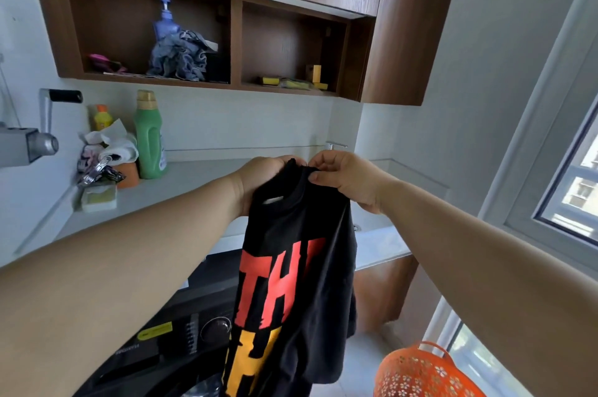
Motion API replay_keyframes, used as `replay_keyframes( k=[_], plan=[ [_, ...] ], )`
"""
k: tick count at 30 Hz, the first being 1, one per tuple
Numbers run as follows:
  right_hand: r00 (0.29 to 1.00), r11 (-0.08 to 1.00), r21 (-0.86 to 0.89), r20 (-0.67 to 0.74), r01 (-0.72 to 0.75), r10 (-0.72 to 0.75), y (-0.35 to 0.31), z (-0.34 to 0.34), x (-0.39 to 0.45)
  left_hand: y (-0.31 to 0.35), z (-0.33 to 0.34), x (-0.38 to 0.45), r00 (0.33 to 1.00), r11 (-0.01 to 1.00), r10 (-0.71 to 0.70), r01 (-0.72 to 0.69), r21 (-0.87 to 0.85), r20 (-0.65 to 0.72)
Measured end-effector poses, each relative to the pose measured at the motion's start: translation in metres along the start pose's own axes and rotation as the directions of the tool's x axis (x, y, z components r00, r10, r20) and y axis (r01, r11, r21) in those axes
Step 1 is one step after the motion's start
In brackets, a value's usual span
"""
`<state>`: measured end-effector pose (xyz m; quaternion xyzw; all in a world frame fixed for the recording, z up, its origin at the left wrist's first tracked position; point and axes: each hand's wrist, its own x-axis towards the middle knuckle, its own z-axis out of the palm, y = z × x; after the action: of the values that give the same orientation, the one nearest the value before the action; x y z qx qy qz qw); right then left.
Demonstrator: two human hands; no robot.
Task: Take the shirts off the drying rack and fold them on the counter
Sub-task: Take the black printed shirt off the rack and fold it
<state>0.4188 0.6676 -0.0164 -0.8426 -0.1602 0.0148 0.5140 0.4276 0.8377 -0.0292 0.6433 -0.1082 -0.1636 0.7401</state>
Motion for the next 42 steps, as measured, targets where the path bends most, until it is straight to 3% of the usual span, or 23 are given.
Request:
replay_keyframes(
  k=[6,9,11,14,17,19,23,25,27,31,35,38,42],
  plan=[
    [0.996,0.995,-0.104,-0.082,0.008,-0.017,0.002,0.008,0.008,-0.002,-0.001,0.000,0.990,0.997,-0.036,0.044,0.060,-0.137],
    [0.973,0.985,-0.173,-0.226,0.002,-0.042,0.005,0.007,0.014,0.002,-0.011,-0.003,0.996,0.998,-0.059,0.060,0.013,-0.067],
    [0.963,0.993,-0.121,-0.269,-0.006,-0.027,0.006,0.008,0.017,0.000,-0.012,-0.002,1.000,0.970,0.011,-0.006,0.242,-0.018],
    [0.965,0.997,-0.071,-0.258,0.021,-0.039,0.002,0.013,0.018,-0.009,-0.004,-0.001,0.979,0.837,0.200,-0.145,0.528,-0.049],
    [0.970,0.996,-0.084,-0.237,0.039,-0.058,0.000,0.012,0.013,-0.012,-0.007,0.005,0.947,0.823,0.299,-0.192,0.535,-0.120],
    [0.984,0.980,-0.192,-0.179,-0.046,0.011,0.007,0.009,0.009,-0.013,-0.010,0.009,0.939,0.844,0.304,-0.186,0.503,-0.162],
    [0.951,0.748,-0.588,-0.164,-0.308,0.263,0.046,0.009,-0.001,-0.009,-0.013,0.015,0.955,0.913,0.250,-0.177,0.368,-0.159],
    [0.901,0.605,-0.683,-0.195,-0.408,0.387,0.068,0.004,-0.007,-0.005,-0.017,0.016,0.963,0.929,0.228,-0.172,0.329,-0.141],
    [0.852,0.553,-0.691,-0.183,-0.466,0.490,0.085,-0.005,-0.012,-0.003,-0.023,0.016,0.962,0.939,0.224,-0.171,0.297,-0.155],
    [0.868,0.672,-0.605,-0.065,-0.427,0.493,0.095,-0.017,-0.015,-0.006,-0.031,0.014,0.983,0.955,0.137,-0.097,0.281,-0.123],
    [0.933,0.906,-0.233,-0.017,-0.354,0.360,0.089,-0.004,-0.008,-0.018,-0.024,0.011,0.996,0.966,-0.027,0.047,0.255,-0.079],
    [0.949,0.937,-0.174,0.032,-0.304,0.314,0.088,0.011,-0.001,-0.023,-0.021,0.008,0.987,0.973,-0.122,0.141,0.182,-0.108],
    [0.961,0.952,-0.126,-0.030,-0.278,0.277,0.090,0.018,0.006,-0.024,-0.029,0.003,0.977,0.984,-0.150,0.162,0.073,-0.152]
  ],
)
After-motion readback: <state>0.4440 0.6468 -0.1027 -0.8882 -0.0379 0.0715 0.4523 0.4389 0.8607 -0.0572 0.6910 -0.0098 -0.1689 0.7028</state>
